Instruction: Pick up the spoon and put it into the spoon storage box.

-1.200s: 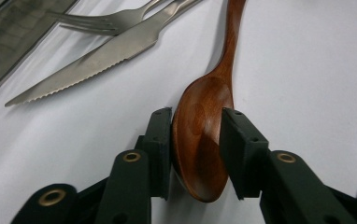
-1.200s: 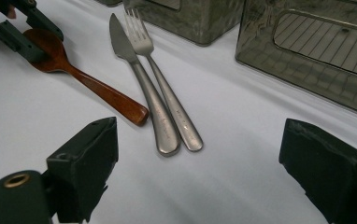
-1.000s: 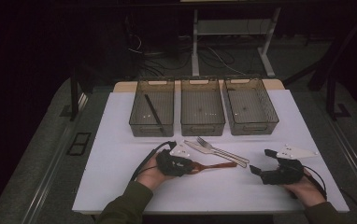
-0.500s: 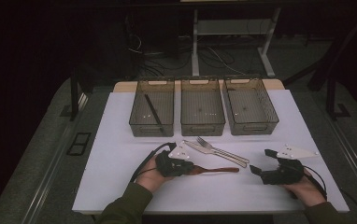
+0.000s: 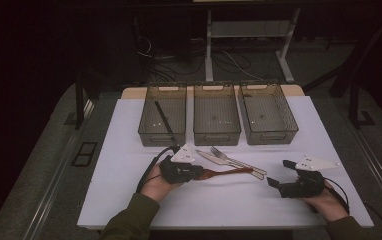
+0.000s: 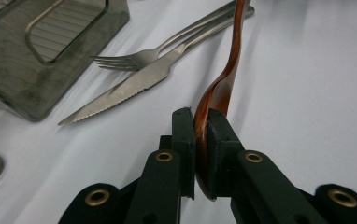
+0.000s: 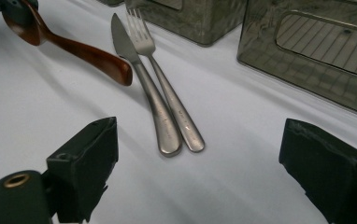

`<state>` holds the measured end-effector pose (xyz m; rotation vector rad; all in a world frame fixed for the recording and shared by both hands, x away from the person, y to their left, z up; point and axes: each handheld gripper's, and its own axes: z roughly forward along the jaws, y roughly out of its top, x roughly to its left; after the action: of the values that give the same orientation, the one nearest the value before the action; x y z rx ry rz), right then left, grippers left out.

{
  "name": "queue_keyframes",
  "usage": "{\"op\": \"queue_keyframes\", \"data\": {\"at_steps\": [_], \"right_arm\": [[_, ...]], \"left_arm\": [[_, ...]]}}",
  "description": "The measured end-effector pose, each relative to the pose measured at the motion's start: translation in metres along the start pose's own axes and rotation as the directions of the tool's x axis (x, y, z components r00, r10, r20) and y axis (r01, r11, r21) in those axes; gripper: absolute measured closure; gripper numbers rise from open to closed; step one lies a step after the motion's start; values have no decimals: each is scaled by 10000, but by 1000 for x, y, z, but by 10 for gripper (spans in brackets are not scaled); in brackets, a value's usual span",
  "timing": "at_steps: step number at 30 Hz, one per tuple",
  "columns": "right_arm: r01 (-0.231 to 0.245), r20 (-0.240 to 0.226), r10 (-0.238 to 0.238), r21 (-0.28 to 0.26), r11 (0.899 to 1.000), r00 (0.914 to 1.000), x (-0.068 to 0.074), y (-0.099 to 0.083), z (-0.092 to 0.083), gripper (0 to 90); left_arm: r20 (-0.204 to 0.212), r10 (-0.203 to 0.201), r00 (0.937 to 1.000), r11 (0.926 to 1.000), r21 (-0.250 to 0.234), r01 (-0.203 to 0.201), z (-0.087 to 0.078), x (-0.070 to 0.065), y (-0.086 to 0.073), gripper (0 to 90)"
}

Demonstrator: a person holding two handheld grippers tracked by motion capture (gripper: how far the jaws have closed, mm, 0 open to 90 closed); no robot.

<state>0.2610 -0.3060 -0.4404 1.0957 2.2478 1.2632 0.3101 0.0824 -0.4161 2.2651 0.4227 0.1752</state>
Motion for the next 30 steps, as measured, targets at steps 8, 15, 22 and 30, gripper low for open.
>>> {"op": "queue_keyframes", "data": {"at_steps": [8,15,22,30], "right_arm": [[147,-156,-150,-201,9997,9998,8,2,1,62],[471,-260,-468,142,9988,9986,14,2,5,1],[517,-290,-509,259,9983,9983,13,2,7,1],[425,-195,-421,220,9989,9989,12,2,7,1]], "left_arm": [[-134,-243,9996,9996,-116,242,-6,5,3,824],[-402,-561,9976,9983,-175,555,-15,12,5,825],[-592,-785,9952,9968,-215,773,-22,20,9,825],[-800,-1117,9905,9933,-385,1089,-26,26,18,824]]}}
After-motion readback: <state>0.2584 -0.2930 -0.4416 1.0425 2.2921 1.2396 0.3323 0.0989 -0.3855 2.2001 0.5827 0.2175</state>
